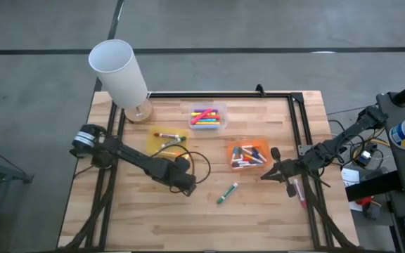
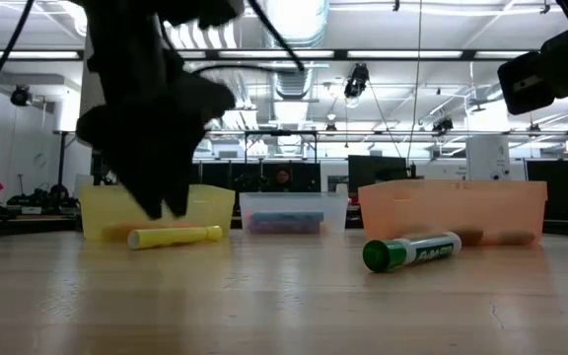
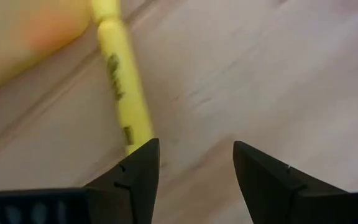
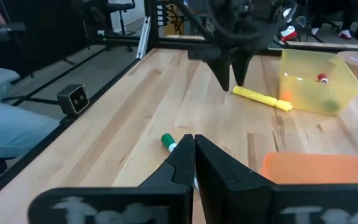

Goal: Pick & Place Markers
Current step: Put the large yellow highlighter pen into the transparent bin

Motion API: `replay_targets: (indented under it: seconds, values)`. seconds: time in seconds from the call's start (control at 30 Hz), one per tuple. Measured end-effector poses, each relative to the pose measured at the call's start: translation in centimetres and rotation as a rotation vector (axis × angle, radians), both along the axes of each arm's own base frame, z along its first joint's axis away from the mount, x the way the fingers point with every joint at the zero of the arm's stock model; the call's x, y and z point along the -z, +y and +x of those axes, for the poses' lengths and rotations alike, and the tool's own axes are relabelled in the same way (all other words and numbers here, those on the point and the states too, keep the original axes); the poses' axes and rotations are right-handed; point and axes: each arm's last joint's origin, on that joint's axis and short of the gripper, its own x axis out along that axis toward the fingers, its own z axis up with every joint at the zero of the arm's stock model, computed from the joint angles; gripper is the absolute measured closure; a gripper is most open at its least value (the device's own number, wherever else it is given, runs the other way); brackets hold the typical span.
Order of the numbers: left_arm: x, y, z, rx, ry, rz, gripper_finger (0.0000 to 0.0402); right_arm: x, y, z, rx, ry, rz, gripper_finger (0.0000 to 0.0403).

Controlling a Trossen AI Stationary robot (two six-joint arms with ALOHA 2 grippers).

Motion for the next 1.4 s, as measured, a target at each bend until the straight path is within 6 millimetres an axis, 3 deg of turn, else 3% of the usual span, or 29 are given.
replay_targets:
  seconds: [0.13, 0.37, 0.8, 0.93, 1.13, 1.4]
  values:
    - [-0.6, -0.3, 0.7, 0.0, 0.036, 0.008, 0.0205, 0.0, 0.0, 0.0, -0.001, -0.001, 0.001, 0.0394]
    - [-0.8, 0.1, 0.1, -0.063, 0.106, 0.104, 0.0205, 0.0, 0.0, 0.0, -0.001, -0.001, 0.001, 0.0394]
    - [2.8, 1.6, 0.6, -0.059, 0.157, 0.088, 0.0207, 0.0, 0.0, 0.0, -0.002, -0.001, 0.001, 0.0394]
    - [3.5, 1.8, 0.4, -0.071, 0.151, 0.051, 0.0236, 0.0, 0.0, 0.0, -0.004, -0.001, 0.002, 0.0394]
    - [3.2, 1.4, 0.9, -0.058, 0.096, 0.011, 0.0348, 0.0, 0.0, 0.0, -0.003, -0.001, 0.001, 0.0394]
    - [1.0, -0.2, 3.0, 0.03, -0.071, -0.05, 0.0354, 0.0, 0.0, 0.0, -0.003, -0.001, 0.002, 0.0394]
